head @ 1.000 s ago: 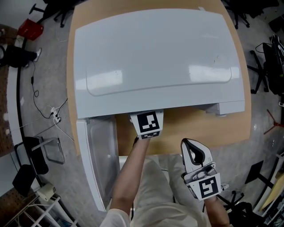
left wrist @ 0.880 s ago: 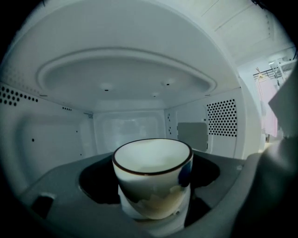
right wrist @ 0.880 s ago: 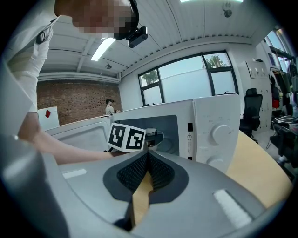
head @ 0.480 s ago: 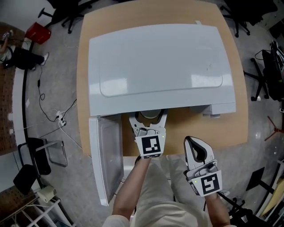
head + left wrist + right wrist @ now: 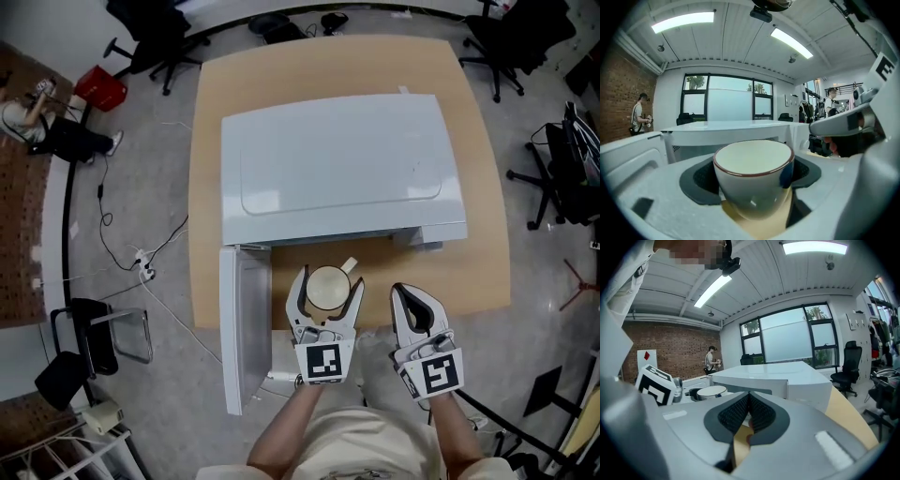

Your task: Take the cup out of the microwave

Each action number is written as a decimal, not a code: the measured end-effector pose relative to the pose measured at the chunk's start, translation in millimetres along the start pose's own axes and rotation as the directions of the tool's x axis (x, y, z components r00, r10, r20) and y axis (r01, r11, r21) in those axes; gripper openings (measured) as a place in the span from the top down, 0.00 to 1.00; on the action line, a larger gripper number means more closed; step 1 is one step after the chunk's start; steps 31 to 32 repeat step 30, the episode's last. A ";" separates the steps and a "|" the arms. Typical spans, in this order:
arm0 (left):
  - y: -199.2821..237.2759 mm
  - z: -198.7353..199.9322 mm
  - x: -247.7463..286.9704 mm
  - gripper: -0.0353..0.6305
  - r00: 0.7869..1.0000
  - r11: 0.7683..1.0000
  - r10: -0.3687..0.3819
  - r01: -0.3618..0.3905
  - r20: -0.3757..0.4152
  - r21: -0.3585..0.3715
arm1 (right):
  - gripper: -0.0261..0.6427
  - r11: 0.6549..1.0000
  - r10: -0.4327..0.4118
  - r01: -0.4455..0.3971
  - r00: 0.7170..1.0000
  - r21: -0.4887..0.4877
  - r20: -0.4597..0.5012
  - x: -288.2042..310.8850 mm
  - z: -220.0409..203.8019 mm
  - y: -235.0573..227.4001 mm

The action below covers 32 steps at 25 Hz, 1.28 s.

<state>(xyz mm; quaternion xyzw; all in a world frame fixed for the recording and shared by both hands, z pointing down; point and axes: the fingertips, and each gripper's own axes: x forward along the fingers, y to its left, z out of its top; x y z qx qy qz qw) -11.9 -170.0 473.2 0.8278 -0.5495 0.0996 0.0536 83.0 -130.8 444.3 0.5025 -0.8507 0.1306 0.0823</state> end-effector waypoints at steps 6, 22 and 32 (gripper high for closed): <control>-12.3 42.0 -36.3 0.34 0.998 0.999 -0.014 0.016 0.057 -0.029 | 0.95 1.000 -0.008 0.009 0.999 -0.021 0.031 -8.6 20.6 -0.6; -21.9 62.1 -76.7 0.34 0.999 0.996 -0.021 0.023 0.029 -0.085 | 0.95 0.999 -0.046 0.047 0.997 -0.018 0.058 -34.1 29.5 -0.4; -19.0 67.1 -82.8 0.34 0.999 0.996 -0.010 0.014 0.040 -0.092 | 0.95 0.999 -0.041 0.042 0.998 -0.022 0.056 -37.0 29.0 5.3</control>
